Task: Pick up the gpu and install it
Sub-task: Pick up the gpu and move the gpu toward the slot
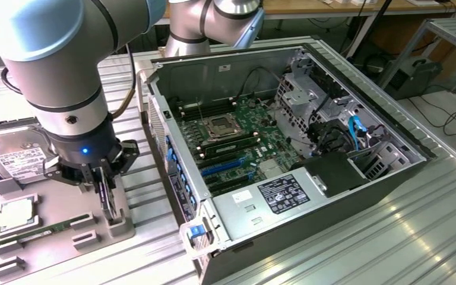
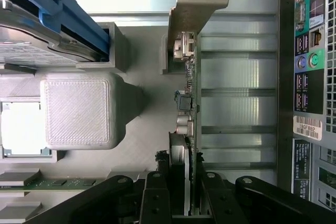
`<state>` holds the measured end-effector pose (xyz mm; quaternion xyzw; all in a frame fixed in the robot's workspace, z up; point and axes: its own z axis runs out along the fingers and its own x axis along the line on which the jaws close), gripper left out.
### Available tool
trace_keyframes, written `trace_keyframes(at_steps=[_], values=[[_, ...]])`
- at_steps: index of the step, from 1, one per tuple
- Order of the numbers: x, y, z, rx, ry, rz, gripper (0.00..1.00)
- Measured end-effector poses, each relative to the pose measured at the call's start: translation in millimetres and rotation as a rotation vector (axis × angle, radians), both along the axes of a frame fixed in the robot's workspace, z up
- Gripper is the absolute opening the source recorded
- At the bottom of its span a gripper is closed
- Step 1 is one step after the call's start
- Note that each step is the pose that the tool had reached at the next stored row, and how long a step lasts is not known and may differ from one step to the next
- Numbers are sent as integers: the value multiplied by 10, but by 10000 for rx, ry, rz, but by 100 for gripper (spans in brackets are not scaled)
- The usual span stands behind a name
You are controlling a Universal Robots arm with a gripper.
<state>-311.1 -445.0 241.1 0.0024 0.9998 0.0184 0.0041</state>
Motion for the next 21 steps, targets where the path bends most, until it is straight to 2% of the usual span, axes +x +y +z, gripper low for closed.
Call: trace_keyframes(at_steps=[7, 13, 14, 15, 17, 19, 21], values=[[0, 0, 28, 0, 0, 0, 27], [0, 0, 120, -3, 1, 0, 27], [1, 0, 166, -15, 2, 0, 27], [1, 0, 200, -114, 1, 0, 27], [2, 0, 316, -179, 2, 0, 27], [3, 0, 375, -190, 2, 0, 27], [5, 0, 497, -194, 3, 0, 27]])
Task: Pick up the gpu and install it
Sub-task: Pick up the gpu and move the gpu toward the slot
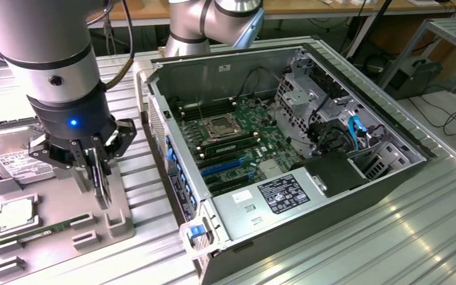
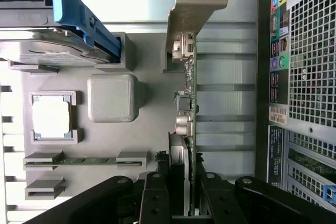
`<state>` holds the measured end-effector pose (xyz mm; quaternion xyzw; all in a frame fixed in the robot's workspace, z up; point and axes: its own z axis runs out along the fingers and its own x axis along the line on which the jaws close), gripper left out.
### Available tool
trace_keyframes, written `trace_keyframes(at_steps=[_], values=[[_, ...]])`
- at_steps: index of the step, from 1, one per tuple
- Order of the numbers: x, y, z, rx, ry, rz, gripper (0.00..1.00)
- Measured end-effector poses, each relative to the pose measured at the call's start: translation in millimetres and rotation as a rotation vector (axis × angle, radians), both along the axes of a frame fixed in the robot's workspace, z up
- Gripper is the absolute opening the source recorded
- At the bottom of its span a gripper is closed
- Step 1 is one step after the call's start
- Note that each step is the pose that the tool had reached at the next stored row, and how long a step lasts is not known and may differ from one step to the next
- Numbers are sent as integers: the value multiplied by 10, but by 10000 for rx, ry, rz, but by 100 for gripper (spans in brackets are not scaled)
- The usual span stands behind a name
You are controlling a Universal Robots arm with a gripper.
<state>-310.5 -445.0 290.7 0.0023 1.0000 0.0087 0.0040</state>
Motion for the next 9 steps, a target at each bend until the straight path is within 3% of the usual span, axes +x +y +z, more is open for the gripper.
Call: trace_keyframes(at_steps=[9], values=[[0, 0, 64, -5, 1, 0, 27]])
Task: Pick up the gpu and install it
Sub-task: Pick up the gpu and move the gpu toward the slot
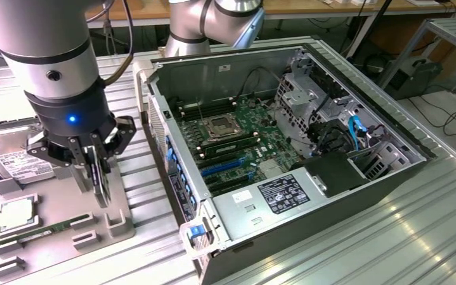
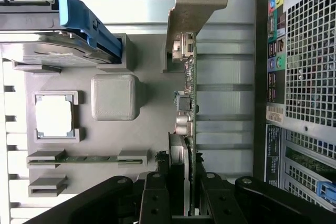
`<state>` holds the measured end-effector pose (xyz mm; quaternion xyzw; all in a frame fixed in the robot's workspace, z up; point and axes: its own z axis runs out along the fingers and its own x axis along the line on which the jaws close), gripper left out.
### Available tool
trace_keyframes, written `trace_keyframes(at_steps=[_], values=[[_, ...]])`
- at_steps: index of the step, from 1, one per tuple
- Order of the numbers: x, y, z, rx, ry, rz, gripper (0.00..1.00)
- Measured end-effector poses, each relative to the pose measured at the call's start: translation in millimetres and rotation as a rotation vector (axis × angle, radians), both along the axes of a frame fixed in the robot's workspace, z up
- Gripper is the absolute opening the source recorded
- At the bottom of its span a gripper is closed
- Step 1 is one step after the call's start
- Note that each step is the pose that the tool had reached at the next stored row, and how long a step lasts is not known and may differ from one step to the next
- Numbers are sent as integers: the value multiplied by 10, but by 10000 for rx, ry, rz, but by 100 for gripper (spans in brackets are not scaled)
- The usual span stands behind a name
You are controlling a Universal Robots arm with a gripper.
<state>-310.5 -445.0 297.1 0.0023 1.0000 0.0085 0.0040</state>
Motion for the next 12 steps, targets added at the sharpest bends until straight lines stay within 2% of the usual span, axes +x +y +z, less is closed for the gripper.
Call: trace_keyframes(at_steps=[12], values=[[0, 0, 77, 0, 0, 0, 27]])
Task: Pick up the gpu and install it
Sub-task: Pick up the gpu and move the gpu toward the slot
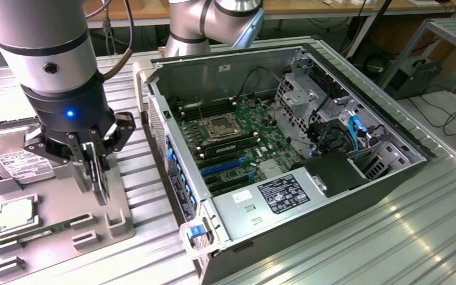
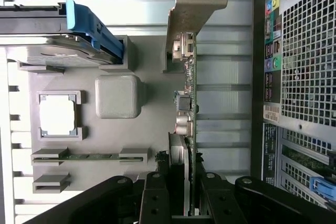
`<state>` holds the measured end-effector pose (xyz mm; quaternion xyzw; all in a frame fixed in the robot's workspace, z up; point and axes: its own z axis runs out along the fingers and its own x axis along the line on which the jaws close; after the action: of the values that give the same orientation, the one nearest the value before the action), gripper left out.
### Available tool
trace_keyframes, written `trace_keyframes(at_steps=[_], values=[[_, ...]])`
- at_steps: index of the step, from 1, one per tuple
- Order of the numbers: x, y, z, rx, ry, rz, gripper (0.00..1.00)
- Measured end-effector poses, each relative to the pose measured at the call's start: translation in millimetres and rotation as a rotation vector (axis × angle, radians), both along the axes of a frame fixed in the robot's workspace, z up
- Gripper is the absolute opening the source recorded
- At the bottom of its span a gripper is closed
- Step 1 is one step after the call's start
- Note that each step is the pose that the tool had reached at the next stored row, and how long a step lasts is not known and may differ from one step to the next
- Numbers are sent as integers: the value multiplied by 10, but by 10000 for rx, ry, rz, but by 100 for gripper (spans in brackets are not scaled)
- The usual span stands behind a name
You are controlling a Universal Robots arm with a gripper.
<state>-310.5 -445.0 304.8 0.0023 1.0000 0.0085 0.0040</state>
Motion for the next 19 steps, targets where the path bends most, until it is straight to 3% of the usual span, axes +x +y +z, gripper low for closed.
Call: trace_keyframes(at_steps=[8, 19], values=[[0, 0, 40, -1, 1, 0, 27], [0, 0, 177, 0, 0, 0, 27]])
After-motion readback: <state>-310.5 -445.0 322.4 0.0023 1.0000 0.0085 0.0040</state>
